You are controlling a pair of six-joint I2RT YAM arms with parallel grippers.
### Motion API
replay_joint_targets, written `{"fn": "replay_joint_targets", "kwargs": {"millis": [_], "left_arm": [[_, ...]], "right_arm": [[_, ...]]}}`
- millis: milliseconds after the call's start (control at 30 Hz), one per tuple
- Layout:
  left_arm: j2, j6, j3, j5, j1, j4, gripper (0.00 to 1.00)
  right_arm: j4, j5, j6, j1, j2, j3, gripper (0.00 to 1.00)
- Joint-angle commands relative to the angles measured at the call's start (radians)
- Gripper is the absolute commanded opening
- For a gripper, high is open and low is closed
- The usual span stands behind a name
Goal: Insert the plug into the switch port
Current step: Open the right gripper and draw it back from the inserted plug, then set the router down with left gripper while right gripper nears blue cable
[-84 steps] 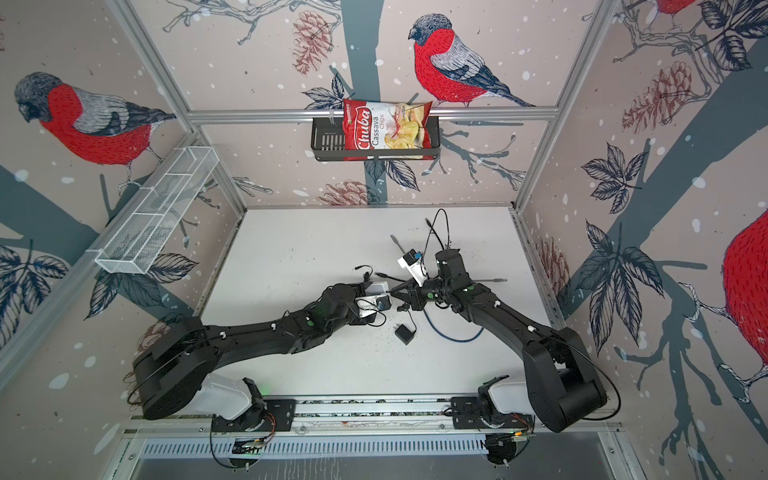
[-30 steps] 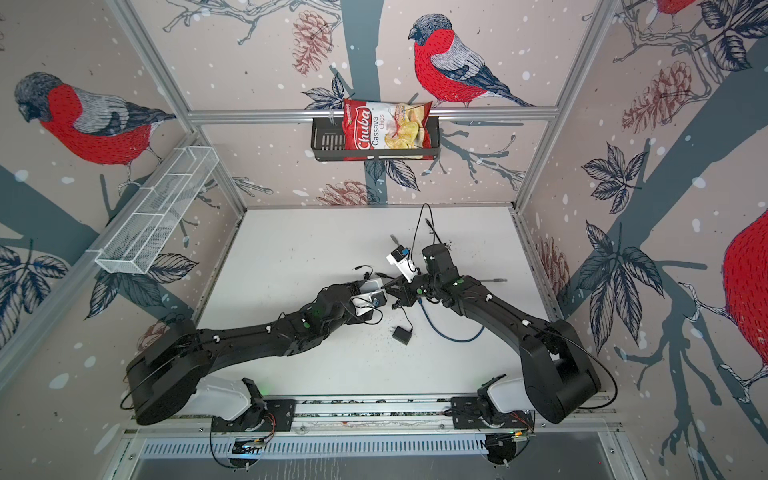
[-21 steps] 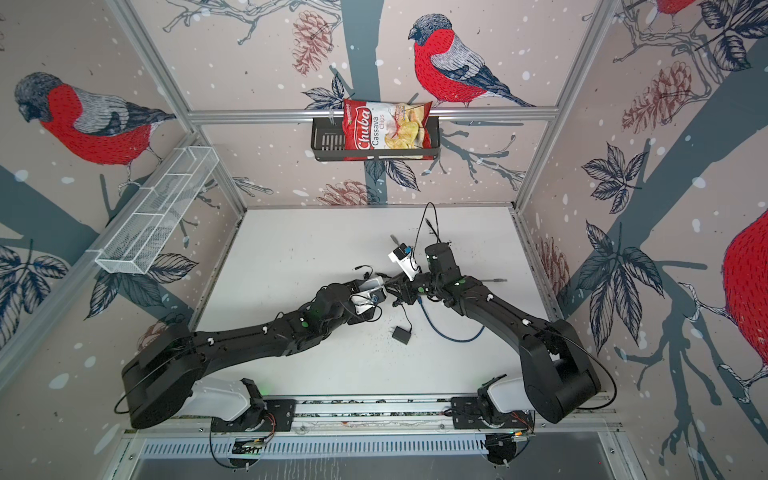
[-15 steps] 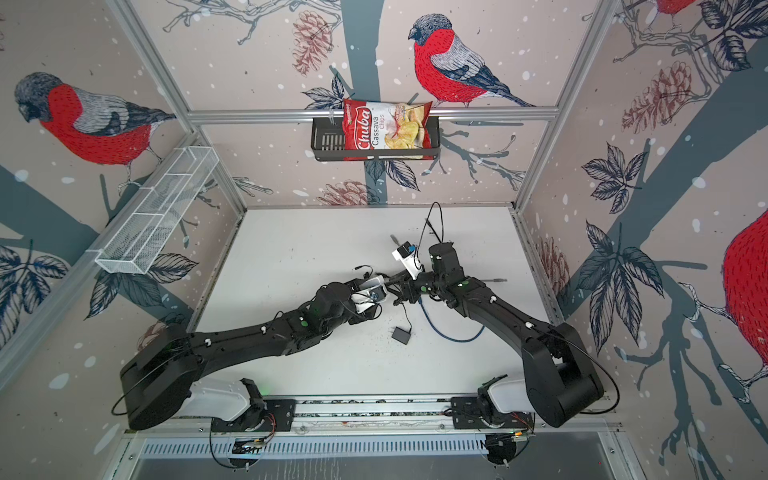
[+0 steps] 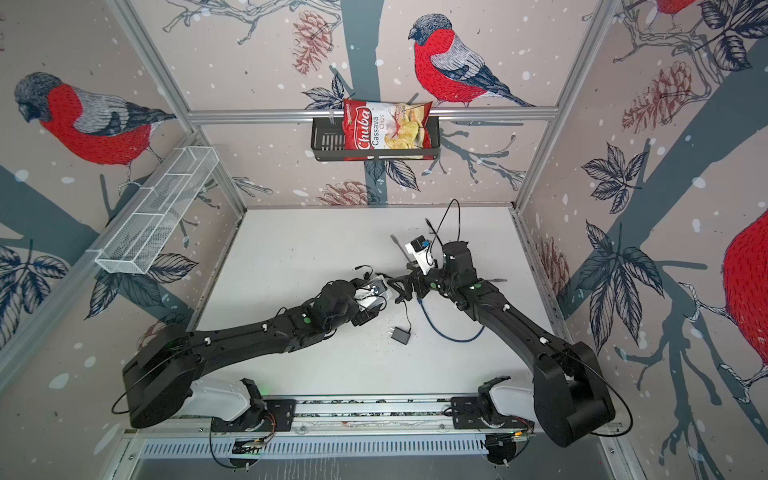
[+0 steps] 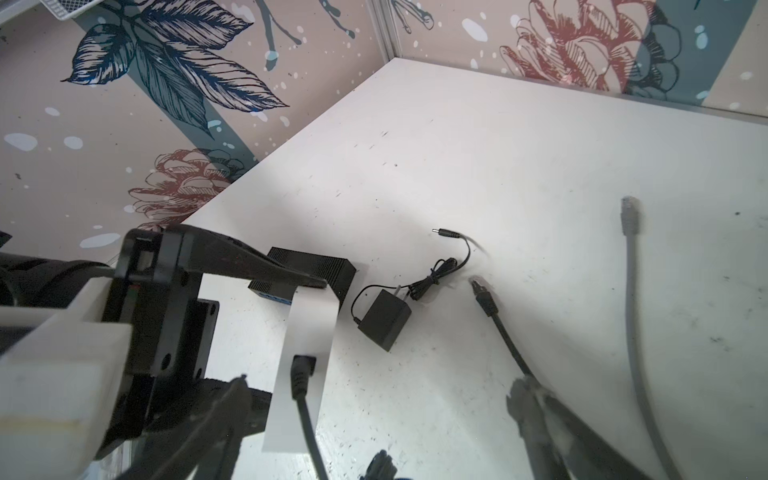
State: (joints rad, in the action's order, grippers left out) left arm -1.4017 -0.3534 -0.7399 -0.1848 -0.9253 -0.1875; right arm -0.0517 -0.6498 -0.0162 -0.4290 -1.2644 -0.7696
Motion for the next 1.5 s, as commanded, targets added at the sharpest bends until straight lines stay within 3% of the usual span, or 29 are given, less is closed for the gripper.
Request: {"fn": "replay_joint_targets", "kwargs": {"millis": [0,167,400,533,700,1067,1133,1300,1467], "left_arm": [[-0.013,0.094,-0.032,-0.01,-0.001,0.121,0.36],[-0.013,0.166,-0.055,0.034,-0.007,0.262,0.36],[-0.034,0.323,-0.09,0.093,-0.025,0.438,0.37],[-0.087,0.391,-0.114,0.13,-0.028,0.537,0.37],[-0.178,0.431,-0.151,0.132,-0.028,0.615,0.37],[-0.357,0.473,-0.267,0.123,-0.024,0.675,0.36],[-0.391,0.479,-0.303,0.107,-0.021,0.693,0.35],[-0.452,0.505,-0.34,0.076,0.01,0.708,0.35],[-0.477,0.518,-0.36,0.074,0.074,0.695,0.34]], "right_arm": [[-0.017,0.081,0.035,0.015,0.007,0.012,0.99],[-0.026,0.306,0.106,0.042,0.076,0.065,0.99],[-0.098,0.448,0.247,0.041,0.149,0.164,0.99],[-0.138,0.461,0.314,0.039,0.215,0.222,0.99],[-0.098,0.385,0.278,0.027,0.226,0.225,0.99],[-0.062,0.622,0.373,-0.005,0.183,0.239,0.99],[-0.131,0.629,0.399,0.013,0.208,0.283,0.99],[-0.219,0.768,0.526,0.046,0.329,0.398,0.99],[-0.195,0.792,0.476,0.047,0.363,0.396,0.98]]}}
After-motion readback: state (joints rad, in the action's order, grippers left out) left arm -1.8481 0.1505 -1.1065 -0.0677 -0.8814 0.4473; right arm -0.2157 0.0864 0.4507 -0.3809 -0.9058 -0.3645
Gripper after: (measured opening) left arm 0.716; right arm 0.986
